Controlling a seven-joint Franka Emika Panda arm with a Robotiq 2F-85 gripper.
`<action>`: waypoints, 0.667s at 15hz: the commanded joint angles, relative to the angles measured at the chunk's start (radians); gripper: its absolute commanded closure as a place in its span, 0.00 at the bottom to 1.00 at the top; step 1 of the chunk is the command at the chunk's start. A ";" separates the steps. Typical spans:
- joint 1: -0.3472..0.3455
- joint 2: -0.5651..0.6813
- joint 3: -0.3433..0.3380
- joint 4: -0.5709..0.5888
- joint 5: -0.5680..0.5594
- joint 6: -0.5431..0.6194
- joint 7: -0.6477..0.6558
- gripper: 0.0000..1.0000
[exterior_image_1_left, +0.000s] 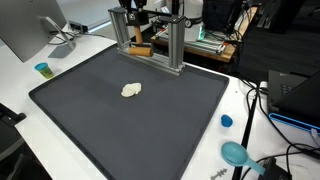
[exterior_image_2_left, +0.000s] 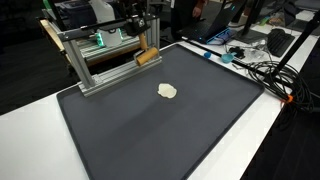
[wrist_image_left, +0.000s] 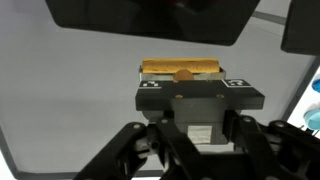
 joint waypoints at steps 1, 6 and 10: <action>0.020 -0.012 0.011 0.004 -0.013 0.044 0.063 0.78; -0.013 -0.112 0.100 0.030 -0.169 -0.027 0.269 0.78; 0.042 -0.154 0.112 0.050 -0.156 -0.175 0.284 0.78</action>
